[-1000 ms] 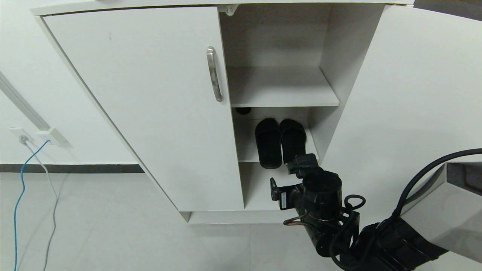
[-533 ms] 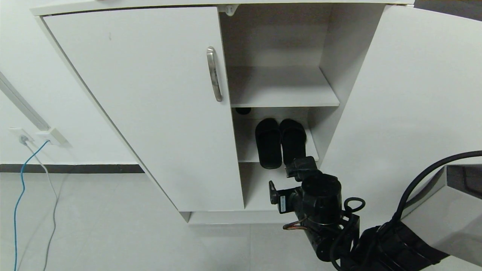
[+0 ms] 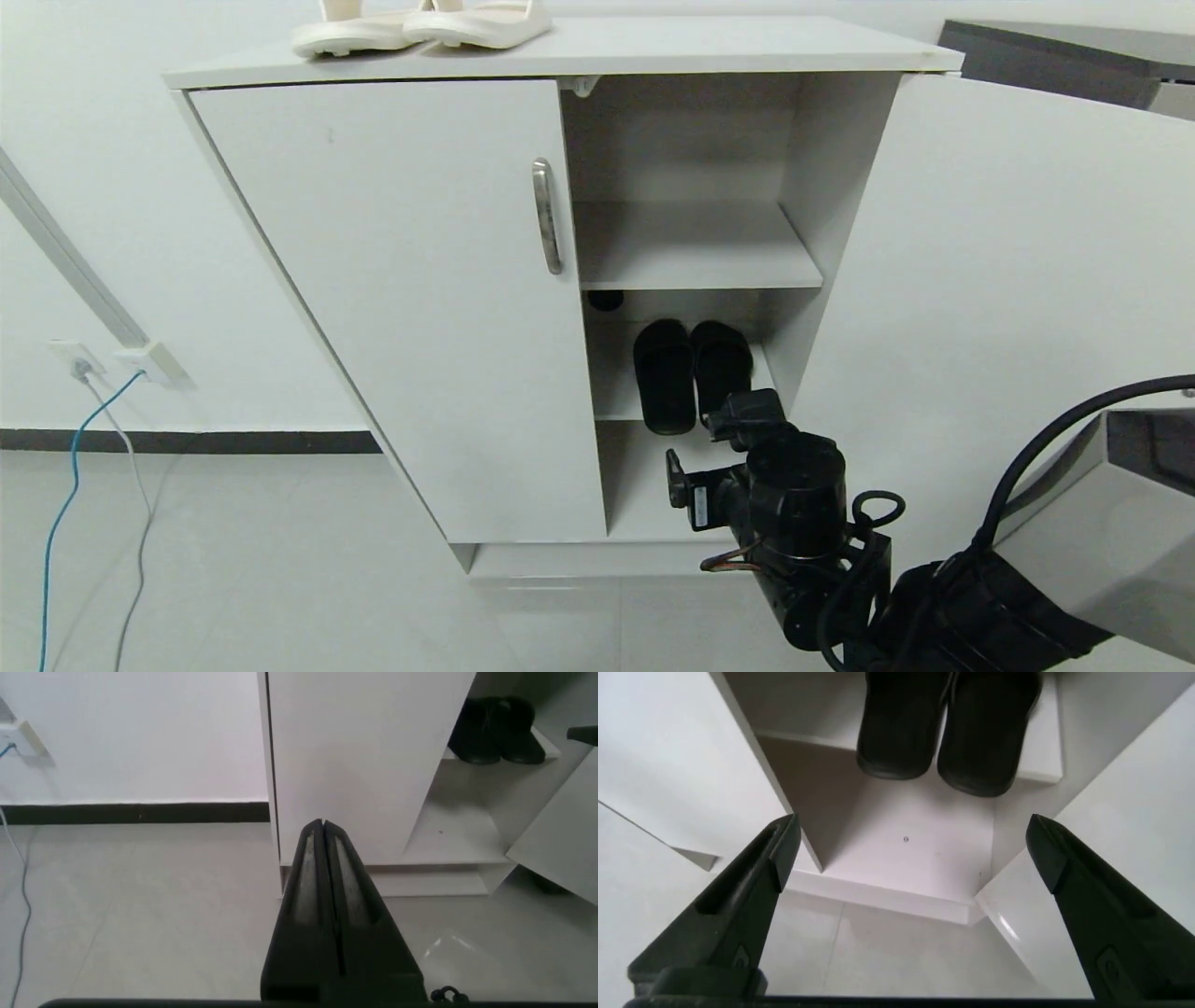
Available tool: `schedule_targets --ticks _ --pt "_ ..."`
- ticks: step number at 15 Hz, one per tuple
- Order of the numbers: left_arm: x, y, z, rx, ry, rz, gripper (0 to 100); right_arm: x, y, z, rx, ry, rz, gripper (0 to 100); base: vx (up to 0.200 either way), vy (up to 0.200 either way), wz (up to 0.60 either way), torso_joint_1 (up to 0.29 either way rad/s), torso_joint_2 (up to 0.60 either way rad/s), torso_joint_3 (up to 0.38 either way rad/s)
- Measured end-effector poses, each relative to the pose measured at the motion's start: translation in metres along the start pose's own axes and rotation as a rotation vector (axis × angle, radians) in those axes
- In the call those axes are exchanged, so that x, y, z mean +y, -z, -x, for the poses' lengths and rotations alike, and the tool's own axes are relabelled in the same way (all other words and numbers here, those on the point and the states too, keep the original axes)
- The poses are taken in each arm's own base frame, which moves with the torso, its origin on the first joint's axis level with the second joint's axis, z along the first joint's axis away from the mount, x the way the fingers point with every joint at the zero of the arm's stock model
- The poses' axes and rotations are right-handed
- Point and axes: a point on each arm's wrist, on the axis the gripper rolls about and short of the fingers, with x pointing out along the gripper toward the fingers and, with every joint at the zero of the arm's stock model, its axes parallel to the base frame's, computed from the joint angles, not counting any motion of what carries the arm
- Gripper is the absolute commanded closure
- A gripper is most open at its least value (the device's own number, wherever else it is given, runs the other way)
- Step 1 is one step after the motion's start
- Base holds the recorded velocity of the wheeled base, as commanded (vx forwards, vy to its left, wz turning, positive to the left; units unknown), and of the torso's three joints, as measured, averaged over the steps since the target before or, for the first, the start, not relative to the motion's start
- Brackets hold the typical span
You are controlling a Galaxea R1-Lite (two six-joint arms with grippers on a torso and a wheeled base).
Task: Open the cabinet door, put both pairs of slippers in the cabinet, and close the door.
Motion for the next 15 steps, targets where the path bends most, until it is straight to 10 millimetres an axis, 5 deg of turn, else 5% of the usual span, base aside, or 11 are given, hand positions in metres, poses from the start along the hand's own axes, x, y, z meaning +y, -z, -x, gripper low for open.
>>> schedule_targets --ticks 15 --pt "0.0001 -0.0001 0.0 -0.001 -0.005 0.002 100 0.0004 0.0015 -0.0007 0.003 0.0 0.004 0 0.0 0.0 0.0 0.003 0.0 0.148"
